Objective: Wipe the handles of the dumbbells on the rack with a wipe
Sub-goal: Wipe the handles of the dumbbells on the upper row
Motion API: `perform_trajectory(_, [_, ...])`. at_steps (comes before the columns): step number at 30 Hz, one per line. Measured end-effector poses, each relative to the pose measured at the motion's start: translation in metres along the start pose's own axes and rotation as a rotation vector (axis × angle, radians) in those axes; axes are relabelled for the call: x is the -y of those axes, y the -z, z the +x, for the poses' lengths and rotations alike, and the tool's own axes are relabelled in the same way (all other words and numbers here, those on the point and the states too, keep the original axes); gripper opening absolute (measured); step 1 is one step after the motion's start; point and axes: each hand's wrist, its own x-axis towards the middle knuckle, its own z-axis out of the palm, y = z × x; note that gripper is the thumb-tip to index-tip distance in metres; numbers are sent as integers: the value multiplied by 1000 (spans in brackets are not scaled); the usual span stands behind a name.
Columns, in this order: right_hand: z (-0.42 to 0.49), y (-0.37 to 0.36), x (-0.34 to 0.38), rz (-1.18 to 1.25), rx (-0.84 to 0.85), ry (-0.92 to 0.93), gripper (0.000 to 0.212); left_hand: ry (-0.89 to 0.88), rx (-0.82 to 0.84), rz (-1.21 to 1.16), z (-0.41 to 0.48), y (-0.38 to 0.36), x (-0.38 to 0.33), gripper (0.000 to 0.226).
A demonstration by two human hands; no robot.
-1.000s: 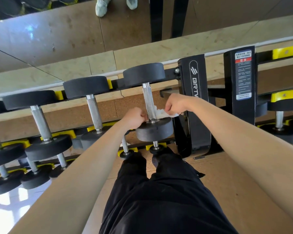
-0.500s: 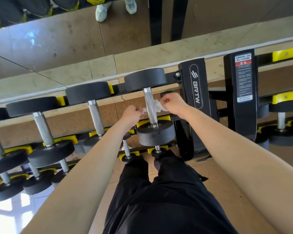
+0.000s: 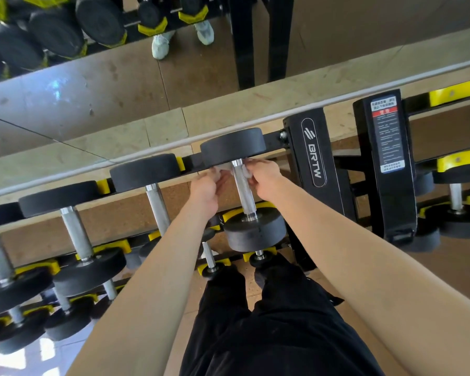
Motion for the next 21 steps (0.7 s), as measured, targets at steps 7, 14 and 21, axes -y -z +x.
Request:
perform_trajectory(7, [2,29,7,502,68,-169,23,4,38,49,-8,-28,4,11])
perform_trajectory(14, [-7,10,1,217,53,-32,23,1,-33,14,-12,5,11,16])
perform_trajectory(21, [2,66,5,105,-1,42,31,-108,-40,313,-10,-19,21,28])
